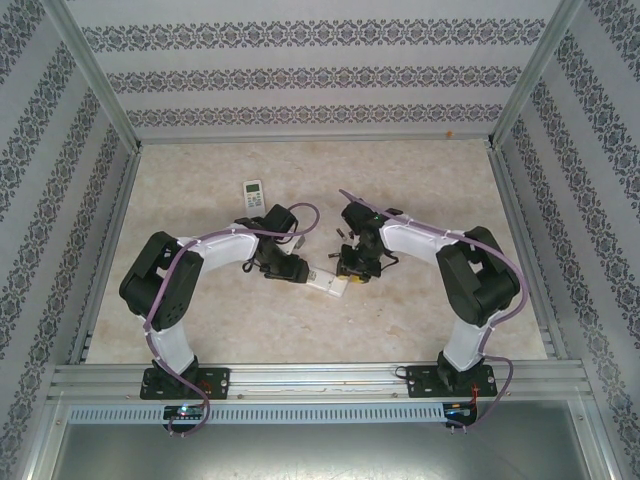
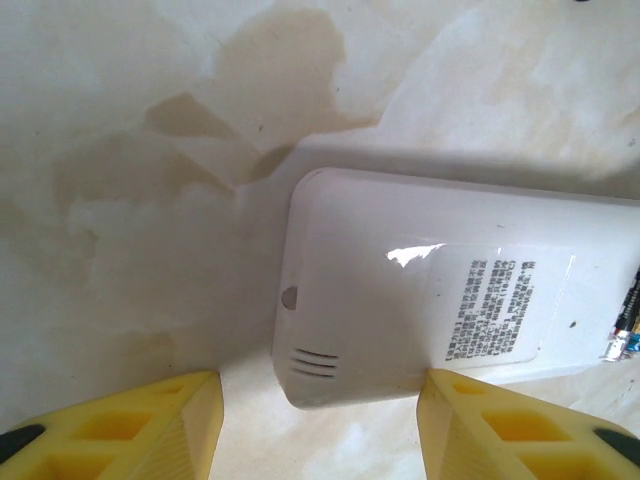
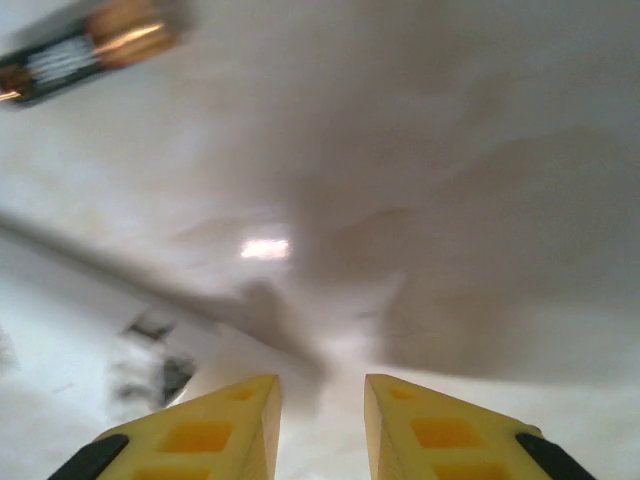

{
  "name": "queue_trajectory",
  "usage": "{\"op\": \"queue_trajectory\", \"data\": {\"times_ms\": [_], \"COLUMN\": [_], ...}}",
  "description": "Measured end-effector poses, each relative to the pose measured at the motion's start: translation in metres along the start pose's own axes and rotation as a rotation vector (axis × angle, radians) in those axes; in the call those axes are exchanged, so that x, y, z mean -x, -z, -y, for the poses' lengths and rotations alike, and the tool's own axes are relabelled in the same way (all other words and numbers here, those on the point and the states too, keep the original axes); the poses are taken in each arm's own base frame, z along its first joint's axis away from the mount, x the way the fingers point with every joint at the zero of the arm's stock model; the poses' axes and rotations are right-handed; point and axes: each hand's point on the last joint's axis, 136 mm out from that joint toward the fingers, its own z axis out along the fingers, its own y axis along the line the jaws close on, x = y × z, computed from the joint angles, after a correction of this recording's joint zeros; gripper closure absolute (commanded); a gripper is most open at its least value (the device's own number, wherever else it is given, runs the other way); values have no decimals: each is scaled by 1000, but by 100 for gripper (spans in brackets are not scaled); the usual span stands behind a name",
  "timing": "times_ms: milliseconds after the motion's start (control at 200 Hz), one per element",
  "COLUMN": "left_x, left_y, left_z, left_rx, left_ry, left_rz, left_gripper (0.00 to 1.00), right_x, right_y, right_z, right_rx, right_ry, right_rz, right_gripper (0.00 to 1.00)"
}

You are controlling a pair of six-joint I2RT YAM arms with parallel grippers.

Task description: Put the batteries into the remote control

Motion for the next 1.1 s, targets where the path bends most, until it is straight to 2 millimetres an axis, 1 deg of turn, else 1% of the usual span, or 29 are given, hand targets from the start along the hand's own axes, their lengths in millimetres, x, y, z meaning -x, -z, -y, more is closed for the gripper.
{"op": "queue_trajectory", "data": {"times_ms": [35,60,305,340,405,455,520,585,684,744,809,884,964,1039,1104], "left_x": [0,0,3,3,3,3,3,3,4,3,6,12,19,22,25], "left_y": [0,0,0,0,0,1,1,1,3,5,9,19,32,47,60], "left_z": [0,0,1,1,1,1,1,1,4,6,5,-1,-3,-3,0], "left_rx": [-1,-1,0,2,4,5,7,7,-1,-7,5,26,31,27,17], "left_ry": [8,15,57,61,64,64,61,52,32,13,-16,-29,-49,-69,-90], "left_rz": [1,1,-1,-5,-11,-15,-16,-15,-9,1,32,79,133,185,229], "left_gripper": [46,46,46,45,44,43,40,36,29,22,18,13,8,5,4], "right_x": [0,0,12,13,15,17,20,24,27,27,22,15,9,6,8], "right_y": [-3,-4,9,13,24,35,49,61,70,67,54,35,15,4,-2], "right_z": [8,11,-9,-12,-16,-17,-19,-24,-39,-50,-54,-53,-49,-47,-46], "right_rx": [-19,-19,56,67,84,92,104,105,96,106,104,68,21,-5,-21], "right_ry": [-9,-10,65,69,64,48,18,-10,-61,-123,-217,-315,-402,-458,-500], "right_rz": [2,1,57,68,98,130,175,216,245,240,210,169,141,126,126], "right_gripper": [67,66,60,57,48,38,31,27,27,28,27,28,29,30,30]}}
